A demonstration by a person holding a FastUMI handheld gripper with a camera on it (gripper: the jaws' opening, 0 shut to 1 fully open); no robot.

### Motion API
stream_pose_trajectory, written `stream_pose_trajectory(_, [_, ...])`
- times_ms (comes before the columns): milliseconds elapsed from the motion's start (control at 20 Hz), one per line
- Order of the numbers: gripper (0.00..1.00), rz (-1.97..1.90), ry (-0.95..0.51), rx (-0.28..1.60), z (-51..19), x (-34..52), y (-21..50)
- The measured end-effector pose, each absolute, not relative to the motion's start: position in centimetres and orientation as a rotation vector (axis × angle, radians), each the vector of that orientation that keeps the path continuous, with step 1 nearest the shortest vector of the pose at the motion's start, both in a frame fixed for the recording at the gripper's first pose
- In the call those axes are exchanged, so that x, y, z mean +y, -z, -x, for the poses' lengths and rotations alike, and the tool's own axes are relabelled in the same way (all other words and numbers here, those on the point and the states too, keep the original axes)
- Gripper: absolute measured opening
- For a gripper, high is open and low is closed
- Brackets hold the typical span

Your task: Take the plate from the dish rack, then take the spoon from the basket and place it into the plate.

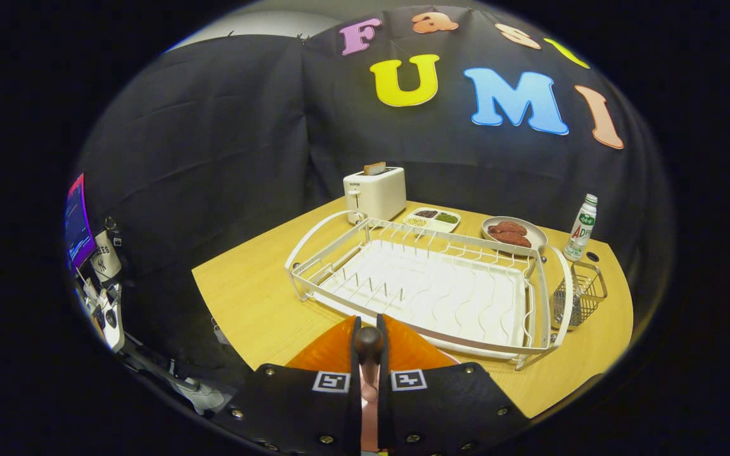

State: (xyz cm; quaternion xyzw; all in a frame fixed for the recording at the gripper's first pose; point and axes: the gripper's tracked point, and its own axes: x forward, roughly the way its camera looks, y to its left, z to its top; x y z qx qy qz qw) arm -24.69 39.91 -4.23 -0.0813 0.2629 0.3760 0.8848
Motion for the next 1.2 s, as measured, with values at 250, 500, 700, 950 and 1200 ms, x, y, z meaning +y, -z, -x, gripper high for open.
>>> stream_pose_trajectory(250, [0.09,0.148,-0.771,0.559,24.7,39.5,4.1])
stream_pose_trajectory(500, [0.16,0.143,-0.779,0.562,25.2,38.9,4.2])
stream_pose_trajectory(700, [0.31,0.124,-0.789,0.554,25.6,38.8,3.8])
stream_pose_trajectory(950, [0.71,0.121,-0.794,0.529,25.8,38.6,3.3])
stream_pose_trajectory(1200, [0.99,0.125,-0.796,0.491,25.4,38.6,2.2])
